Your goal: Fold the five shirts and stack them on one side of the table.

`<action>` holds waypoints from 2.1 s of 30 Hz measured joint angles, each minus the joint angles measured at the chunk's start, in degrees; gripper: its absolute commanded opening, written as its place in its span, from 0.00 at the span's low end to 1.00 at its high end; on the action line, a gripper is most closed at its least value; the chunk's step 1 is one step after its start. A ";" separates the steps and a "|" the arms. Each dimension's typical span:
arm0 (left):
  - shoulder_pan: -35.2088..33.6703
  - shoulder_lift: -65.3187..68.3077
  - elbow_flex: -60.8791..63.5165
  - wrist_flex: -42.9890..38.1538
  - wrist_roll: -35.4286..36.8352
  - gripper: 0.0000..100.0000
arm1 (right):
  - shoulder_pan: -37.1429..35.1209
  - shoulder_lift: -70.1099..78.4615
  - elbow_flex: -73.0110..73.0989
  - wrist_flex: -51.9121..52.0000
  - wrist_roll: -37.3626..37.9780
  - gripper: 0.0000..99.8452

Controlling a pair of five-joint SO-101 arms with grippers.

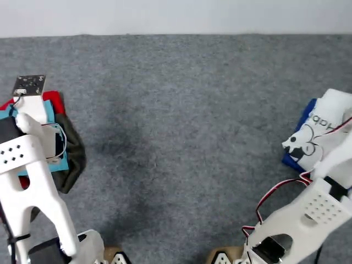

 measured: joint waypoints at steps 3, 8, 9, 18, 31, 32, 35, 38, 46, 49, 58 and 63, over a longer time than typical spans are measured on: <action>0.00 0.00 0.00 0.00 0.00 0.01 | -0.62 -2.29 0.00 0.09 -1.58 0.29; 0.00 0.00 0.00 0.00 0.00 0.01 | -3.60 -3.96 0.00 3.34 -3.96 0.28; 0.00 0.00 0.00 0.00 0.00 0.01 | -4.13 -3.96 0.00 3.78 -4.48 0.26; 0.00 0.00 0.00 0.00 0.00 0.01 | -6.86 -0.35 0.00 6.86 -5.19 0.05; 0.00 0.00 0.00 0.00 0.00 0.01 | -14.24 15.03 0.00 2.99 -5.63 0.01; 0.00 0.00 0.00 0.00 0.00 0.01 | -14.33 14.95 0.00 2.99 -5.63 0.01; 0.00 0.00 0.00 0.00 0.00 0.01 | -13.71 13.98 0.00 5.19 -5.63 0.01; 0.00 0.00 0.00 0.00 0.00 0.01 | -11.34 10.46 -1.67 6.59 -5.63 0.01; 0.00 0.00 0.00 0.00 0.00 0.01 | -6.51 7.03 -4.48 -9.05 -5.63 0.01; 0.00 0.00 0.00 0.00 0.00 0.01 | -6.77 10.29 -4.48 -17.58 -5.63 0.01; 0.00 0.00 0.00 0.00 0.00 0.01 | -12.48 23.56 -4.75 -28.84 -5.63 0.01; 0.00 0.00 0.00 0.00 0.00 0.01 | -13.63 23.47 -10.55 -21.10 -5.63 0.01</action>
